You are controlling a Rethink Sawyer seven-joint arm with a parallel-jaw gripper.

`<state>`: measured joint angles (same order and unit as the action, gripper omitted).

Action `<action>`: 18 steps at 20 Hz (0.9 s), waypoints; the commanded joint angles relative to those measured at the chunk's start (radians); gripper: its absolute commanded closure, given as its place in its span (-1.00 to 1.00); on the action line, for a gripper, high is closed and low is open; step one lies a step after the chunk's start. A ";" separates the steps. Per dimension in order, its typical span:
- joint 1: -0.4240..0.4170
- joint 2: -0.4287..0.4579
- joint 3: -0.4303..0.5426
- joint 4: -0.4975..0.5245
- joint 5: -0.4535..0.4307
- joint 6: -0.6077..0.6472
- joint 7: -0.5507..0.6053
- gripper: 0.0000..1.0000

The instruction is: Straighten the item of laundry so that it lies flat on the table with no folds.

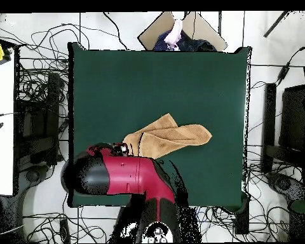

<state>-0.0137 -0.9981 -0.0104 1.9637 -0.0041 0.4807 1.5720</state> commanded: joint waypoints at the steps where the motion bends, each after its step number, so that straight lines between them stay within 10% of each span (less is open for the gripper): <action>1: 0.051 0.112 -0.071 -0.063 -0.068 -0.115 0.223 -1.00; 18: -0.130 0.309 -0.018 0.017 -0.161 -0.447 0.142 -1.00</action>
<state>-0.1102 -0.8090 -0.0662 1.9173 -0.1006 0.1441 1.5726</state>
